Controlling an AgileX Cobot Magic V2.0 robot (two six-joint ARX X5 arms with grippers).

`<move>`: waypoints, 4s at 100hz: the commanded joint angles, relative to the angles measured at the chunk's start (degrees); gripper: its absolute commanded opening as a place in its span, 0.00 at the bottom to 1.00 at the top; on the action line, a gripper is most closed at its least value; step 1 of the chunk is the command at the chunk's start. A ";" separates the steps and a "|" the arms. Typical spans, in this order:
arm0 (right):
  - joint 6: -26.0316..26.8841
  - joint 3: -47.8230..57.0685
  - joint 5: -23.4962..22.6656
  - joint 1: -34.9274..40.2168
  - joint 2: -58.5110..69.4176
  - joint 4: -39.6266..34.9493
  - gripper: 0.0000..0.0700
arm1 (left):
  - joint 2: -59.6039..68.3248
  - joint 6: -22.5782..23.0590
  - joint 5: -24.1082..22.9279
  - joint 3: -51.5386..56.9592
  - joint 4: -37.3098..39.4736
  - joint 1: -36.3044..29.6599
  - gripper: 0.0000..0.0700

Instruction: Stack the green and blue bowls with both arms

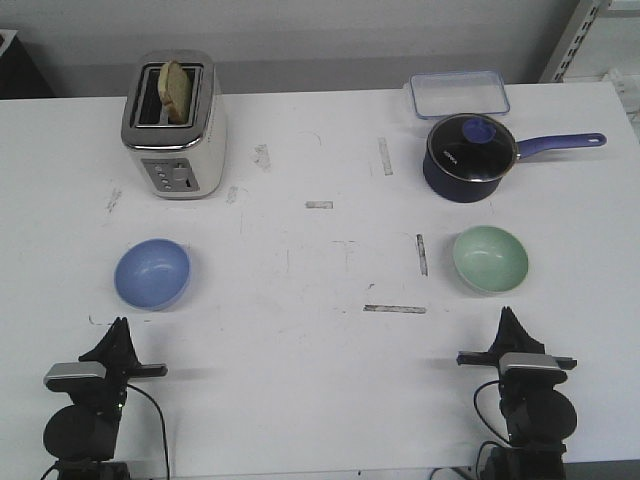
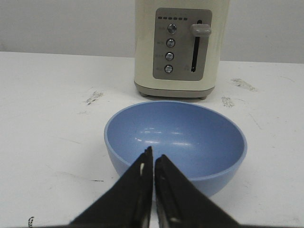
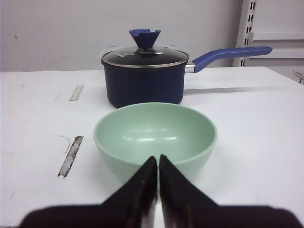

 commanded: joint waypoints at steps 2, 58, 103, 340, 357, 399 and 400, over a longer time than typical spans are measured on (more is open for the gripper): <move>0.35 -0.13 -0.02 0.04 -0.04 0.61 0.00 | -0.11 -0.07 -0.02 -1.22 0.87 -0.04 0.00; 0.33 0.00 0.50 -0.02 -0.04 6.56 0.00 | -0.11 -0.07 -0.02 -1.22 0.72 -0.04 0.00; -7.34 29.46 3.85 0.04 18.27 7.78 0.00 | -0.11 -0.04 -0.04 -1.22 0.74 -0.02 0.00; -2.95 77.96 -13.86 3.98 77.00 -45.72 0.00 | -0.11 -0.07 -0.04 -1.22 0.72 -0.04 0.00; 0.59 77.92 -15.63 15.93 77.48 -46.01 0.00 | -0.11 -0.07 -0.04 -1.22 0.68 -0.04 0.00; 1.40 77.68 -14.88 37.90 88.67 -45.72 0.00 | -0.11 -0.07 -0.04 -1.22 0.50 -0.04 0.00; 1.40 77.68 -14.88 38.14 89.07 -45.66 0.00 | -0.11 -0.07 -0.04 -1.22 0.50 -0.04 0.00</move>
